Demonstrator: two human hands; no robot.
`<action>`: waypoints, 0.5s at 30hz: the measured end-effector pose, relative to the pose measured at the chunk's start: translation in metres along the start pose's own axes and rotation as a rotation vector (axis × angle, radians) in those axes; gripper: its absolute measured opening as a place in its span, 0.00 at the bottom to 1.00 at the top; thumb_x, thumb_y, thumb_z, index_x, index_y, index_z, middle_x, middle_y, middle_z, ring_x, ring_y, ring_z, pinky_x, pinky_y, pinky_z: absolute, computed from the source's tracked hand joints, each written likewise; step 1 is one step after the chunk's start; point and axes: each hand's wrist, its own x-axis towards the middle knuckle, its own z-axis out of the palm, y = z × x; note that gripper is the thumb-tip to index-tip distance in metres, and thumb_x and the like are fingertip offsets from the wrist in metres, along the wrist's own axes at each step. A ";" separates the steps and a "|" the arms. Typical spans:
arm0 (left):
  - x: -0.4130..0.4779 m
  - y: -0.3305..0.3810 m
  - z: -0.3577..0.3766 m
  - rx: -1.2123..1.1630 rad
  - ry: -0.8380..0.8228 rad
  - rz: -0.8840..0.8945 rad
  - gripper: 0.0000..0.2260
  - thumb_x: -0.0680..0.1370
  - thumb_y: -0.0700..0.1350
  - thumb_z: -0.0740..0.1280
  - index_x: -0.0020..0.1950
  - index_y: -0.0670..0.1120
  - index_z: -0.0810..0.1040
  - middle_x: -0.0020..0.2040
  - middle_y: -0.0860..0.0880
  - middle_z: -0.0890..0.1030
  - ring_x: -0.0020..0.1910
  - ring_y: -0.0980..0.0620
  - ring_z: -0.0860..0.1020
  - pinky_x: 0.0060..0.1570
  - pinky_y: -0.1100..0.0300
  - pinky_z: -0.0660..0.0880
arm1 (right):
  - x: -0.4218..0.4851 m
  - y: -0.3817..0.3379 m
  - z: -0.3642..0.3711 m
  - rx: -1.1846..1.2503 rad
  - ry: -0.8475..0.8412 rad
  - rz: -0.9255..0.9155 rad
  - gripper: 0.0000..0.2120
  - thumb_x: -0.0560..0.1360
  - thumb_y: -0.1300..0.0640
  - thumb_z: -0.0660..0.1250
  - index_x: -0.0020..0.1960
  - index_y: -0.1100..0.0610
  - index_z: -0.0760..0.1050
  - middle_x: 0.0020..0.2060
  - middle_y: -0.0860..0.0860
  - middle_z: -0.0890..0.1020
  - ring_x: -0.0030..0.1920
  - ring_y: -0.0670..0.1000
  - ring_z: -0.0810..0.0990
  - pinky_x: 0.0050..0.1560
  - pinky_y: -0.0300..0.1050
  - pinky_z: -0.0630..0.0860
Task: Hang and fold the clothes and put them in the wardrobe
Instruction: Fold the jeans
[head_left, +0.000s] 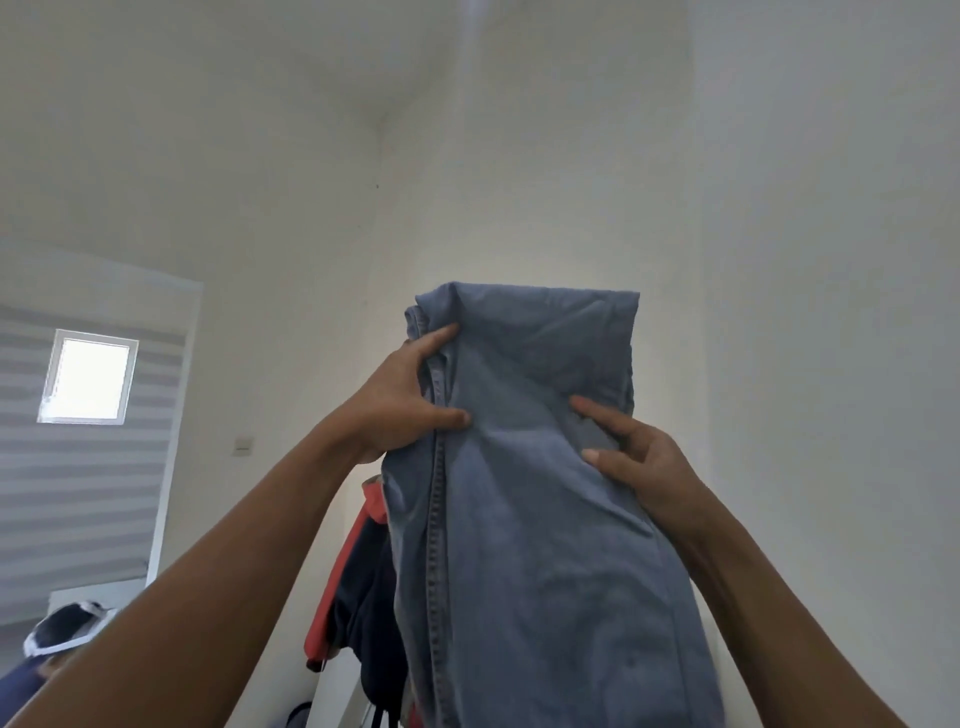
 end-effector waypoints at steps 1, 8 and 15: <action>0.000 -0.002 0.001 -0.051 0.002 -0.007 0.44 0.68 0.39 0.80 0.77 0.60 0.64 0.72 0.53 0.71 0.67 0.53 0.75 0.65 0.52 0.75 | -0.001 0.000 -0.002 -0.002 -0.043 -0.015 0.25 0.76 0.68 0.68 0.70 0.50 0.73 0.63 0.45 0.78 0.59 0.43 0.81 0.52 0.36 0.79; 0.010 -0.002 0.005 -0.481 -0.012 -0.052 0.21 0.74 0.32 0.72 0.58 0.57 0.83 0.64 0.45 0.79 0.57 0.43 0.82 0.54 0.48 0.81 | 0.004 0.005 -0.008 -0.167 -0.071 -0.078 0.42 0.71 0.63 0.76 0.76 0.37 0.62 0.72 0.39 0.68 0.69 0.42 0.72 0.68 0.46 0.73; 0.014 -0.004 0.015 -0.178 0.336 0.080 0.27 0.66 0.53 0.81 0.61 0.62 0.74 0.75 0.51 0.65 0.67 0.49 0.72 0.62 0.51 0.76 | 0.023 -0.005 -0.007 -0.141 0.049 -0.174 0.39 0.73 0.65 0.73 0.77 0.44 0.61 0.68 0.38 0.71 0.63 0.36 0.75 0.58 0.33 0.76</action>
